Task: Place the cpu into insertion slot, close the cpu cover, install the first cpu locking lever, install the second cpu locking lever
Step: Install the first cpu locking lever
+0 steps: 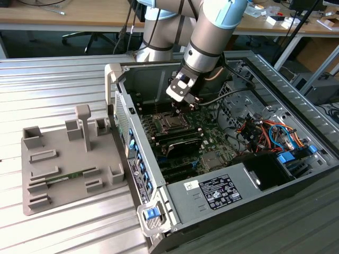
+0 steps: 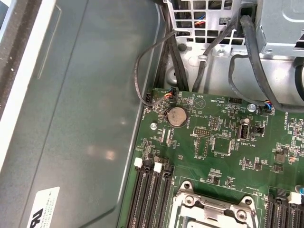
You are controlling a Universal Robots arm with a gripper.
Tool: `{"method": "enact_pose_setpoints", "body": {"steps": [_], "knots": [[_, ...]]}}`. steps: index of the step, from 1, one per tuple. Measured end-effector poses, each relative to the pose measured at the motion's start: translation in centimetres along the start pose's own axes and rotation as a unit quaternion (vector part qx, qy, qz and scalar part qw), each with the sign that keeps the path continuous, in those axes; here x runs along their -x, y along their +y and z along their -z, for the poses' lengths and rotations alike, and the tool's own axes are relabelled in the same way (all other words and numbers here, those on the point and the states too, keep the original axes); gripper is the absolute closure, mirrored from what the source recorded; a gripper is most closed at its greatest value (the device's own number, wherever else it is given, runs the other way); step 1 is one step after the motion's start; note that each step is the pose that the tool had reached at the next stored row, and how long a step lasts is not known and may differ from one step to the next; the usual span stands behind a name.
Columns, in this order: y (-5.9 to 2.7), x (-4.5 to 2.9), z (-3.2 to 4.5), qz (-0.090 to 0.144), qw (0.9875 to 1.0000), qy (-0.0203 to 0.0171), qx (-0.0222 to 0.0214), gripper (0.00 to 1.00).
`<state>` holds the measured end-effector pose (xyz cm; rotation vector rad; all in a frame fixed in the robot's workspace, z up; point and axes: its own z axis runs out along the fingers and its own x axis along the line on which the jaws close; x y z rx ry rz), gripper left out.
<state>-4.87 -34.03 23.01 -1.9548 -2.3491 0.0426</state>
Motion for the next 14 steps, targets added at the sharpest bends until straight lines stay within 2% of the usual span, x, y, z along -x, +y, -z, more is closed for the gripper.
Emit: {"method": "enact_pose_setpoints", "body": {"steps": [14], "knots": [[0.00, 0.00, 0.00, 0.005, 1.0000, -0.0004, -0.0002, 0.90]]}}
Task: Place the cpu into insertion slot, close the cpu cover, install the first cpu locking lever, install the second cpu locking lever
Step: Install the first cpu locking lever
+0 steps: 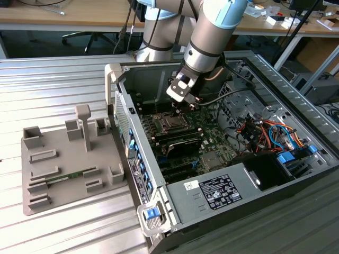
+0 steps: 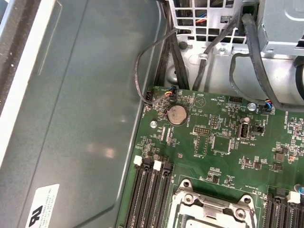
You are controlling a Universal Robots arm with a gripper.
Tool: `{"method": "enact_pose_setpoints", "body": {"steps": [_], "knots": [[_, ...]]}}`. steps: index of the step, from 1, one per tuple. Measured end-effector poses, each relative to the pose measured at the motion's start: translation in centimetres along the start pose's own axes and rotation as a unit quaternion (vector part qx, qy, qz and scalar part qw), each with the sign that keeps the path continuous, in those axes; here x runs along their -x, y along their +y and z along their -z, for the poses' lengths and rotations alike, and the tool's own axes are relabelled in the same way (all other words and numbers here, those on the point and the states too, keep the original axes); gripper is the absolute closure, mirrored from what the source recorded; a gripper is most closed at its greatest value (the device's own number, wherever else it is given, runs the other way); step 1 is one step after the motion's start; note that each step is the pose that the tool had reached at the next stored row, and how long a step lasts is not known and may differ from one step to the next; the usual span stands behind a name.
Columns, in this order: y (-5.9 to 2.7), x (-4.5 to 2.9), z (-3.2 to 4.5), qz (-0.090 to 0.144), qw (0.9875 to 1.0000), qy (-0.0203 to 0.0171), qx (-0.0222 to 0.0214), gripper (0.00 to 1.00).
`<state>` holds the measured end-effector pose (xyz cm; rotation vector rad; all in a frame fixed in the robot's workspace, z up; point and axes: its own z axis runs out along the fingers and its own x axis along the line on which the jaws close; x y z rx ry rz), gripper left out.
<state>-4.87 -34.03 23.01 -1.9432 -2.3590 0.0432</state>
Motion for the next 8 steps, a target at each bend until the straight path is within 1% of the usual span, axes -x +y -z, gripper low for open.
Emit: {"method": "enact_pose_setpoints", "body": {"steps": [8], "knots": [[0.00, 0.00, 0.00, 0.003, 1.0000, -0.0002, -0.0001, 0.90]]}}
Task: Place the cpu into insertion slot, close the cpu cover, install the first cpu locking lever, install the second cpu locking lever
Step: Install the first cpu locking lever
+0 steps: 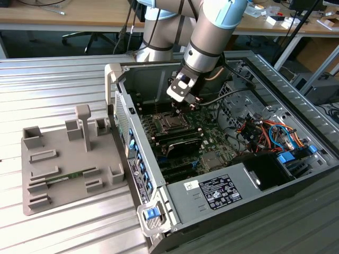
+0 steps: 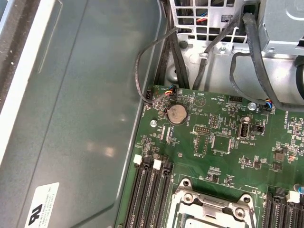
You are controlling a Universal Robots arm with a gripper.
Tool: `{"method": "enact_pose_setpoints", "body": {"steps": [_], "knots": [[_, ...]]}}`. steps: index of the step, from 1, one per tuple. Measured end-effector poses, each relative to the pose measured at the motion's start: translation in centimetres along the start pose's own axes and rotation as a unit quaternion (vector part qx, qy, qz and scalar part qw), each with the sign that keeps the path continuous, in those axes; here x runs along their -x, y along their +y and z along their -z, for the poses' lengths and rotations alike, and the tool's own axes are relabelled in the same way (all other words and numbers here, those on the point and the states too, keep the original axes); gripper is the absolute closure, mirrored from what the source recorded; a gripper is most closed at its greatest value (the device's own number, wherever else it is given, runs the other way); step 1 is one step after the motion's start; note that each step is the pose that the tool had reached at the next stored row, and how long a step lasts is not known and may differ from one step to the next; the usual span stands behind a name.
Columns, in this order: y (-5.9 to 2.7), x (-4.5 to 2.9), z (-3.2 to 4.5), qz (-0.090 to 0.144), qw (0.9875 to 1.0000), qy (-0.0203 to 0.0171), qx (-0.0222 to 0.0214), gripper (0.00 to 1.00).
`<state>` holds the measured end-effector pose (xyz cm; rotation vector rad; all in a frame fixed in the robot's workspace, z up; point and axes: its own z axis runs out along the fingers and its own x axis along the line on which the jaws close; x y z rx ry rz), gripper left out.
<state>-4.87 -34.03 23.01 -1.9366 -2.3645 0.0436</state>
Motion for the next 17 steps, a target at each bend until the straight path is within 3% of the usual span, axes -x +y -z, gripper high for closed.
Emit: {"method": "enact_pose_setpoints", "body": {"steps": [17], "knots": [[0.00, 0.00, 0.00, 0.009, 1.0000, -0.0007, -0.0004, 0.90]]}}
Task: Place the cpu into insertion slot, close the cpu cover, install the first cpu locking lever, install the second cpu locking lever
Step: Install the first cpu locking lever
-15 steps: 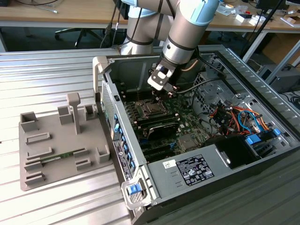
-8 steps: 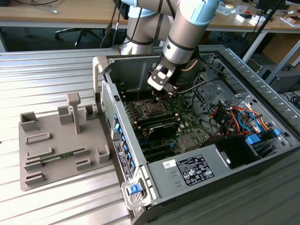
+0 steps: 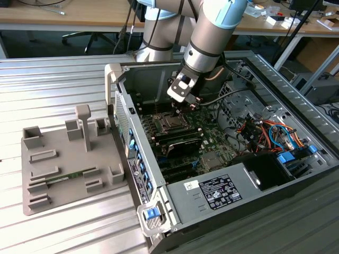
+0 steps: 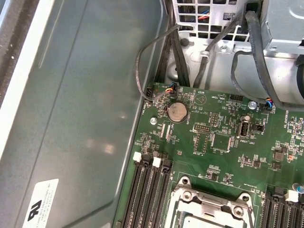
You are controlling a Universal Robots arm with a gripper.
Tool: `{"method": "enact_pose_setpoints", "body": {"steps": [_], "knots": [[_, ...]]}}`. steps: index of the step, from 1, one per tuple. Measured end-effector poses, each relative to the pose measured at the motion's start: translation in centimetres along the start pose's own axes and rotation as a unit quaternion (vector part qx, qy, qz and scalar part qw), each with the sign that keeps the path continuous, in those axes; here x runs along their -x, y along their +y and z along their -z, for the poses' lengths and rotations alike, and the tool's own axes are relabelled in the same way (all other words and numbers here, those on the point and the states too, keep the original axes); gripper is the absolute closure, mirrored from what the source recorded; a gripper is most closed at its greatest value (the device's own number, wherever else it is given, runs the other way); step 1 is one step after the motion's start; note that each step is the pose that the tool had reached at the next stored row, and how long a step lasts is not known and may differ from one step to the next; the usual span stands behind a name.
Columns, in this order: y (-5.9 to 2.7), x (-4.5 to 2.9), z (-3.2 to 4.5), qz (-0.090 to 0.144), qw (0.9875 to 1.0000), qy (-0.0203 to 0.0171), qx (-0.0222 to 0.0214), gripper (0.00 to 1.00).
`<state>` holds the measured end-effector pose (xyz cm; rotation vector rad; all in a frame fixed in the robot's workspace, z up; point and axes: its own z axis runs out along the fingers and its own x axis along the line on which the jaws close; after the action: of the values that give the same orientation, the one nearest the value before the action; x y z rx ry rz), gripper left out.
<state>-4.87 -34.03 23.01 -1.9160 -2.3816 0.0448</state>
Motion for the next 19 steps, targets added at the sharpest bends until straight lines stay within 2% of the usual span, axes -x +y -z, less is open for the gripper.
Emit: {"method": "enact_pose_setpoints", "body": {"steps": [19], "knots": [[0.00, 0.00, 0.00, 0.012, 0.9999, -0.0009, -0.0006, 0.90]]}}
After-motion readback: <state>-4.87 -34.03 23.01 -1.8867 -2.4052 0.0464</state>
